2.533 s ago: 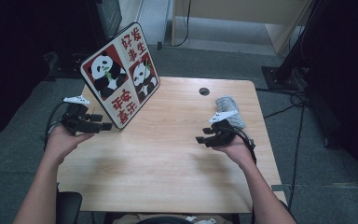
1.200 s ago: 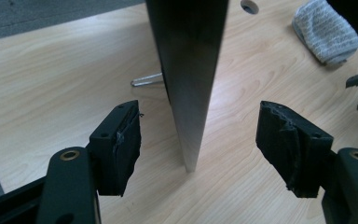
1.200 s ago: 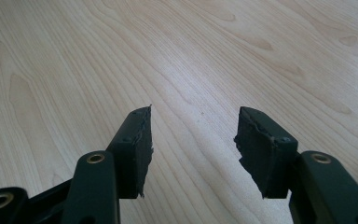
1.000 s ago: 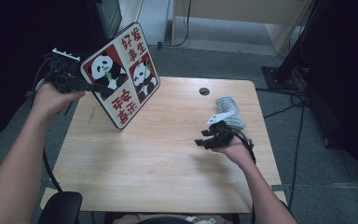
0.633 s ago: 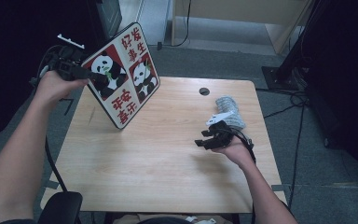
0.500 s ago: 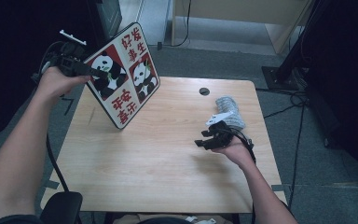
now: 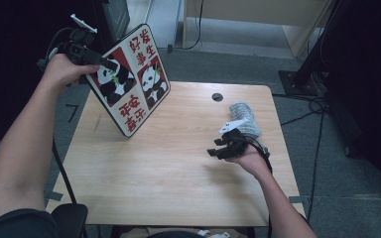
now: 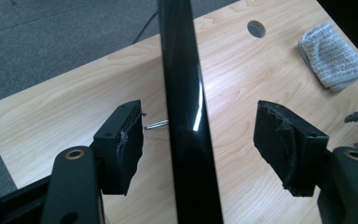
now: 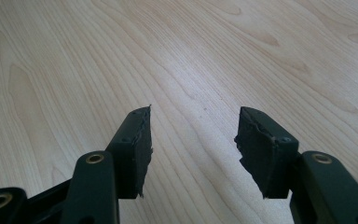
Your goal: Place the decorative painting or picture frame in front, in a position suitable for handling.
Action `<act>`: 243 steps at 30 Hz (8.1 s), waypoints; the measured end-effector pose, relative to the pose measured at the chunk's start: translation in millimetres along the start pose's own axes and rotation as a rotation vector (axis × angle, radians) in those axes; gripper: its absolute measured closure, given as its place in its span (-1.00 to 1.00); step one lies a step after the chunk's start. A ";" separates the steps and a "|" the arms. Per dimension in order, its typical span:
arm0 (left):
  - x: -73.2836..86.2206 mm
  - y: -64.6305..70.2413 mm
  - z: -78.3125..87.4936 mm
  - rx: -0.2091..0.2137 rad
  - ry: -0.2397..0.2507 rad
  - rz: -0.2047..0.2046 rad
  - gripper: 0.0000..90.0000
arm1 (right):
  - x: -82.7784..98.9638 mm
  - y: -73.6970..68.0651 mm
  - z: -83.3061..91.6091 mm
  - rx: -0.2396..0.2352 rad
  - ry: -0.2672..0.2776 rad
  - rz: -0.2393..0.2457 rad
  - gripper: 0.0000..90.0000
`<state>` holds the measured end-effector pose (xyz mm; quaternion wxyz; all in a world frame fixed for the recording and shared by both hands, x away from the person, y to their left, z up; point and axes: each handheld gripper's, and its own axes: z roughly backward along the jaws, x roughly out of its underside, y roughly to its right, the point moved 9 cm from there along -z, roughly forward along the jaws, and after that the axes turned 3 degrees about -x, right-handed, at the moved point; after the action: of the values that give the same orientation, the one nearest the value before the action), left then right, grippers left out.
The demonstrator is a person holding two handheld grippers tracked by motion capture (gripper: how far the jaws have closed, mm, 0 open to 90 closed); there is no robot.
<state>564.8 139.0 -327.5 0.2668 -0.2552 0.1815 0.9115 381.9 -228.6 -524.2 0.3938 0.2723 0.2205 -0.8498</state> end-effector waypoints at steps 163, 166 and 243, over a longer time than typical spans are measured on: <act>5.6 194.5 -35.6 0.262 -0.205 -0.209 0.37 | 9.4 59.5 17.5 0.108 0.063 -0.155 0.02; 3.5 190.8 -34.7 0.248 -0.189 -0.197 0.24 | 7.8 57.8 16.9 0.101 0.061 -0.148 0.02; 135.1 142.6 -3.1 0.234 0.091 -0.131 -0.22 | 14.3 180.8 19.6 0.319 0.060 -0.358 -0.13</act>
<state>385.1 77.9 -378.1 0.3451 -0.2745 0.2813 0.8523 511.2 -355.2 -547.5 0.1824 0.3128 0.1397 -0.9216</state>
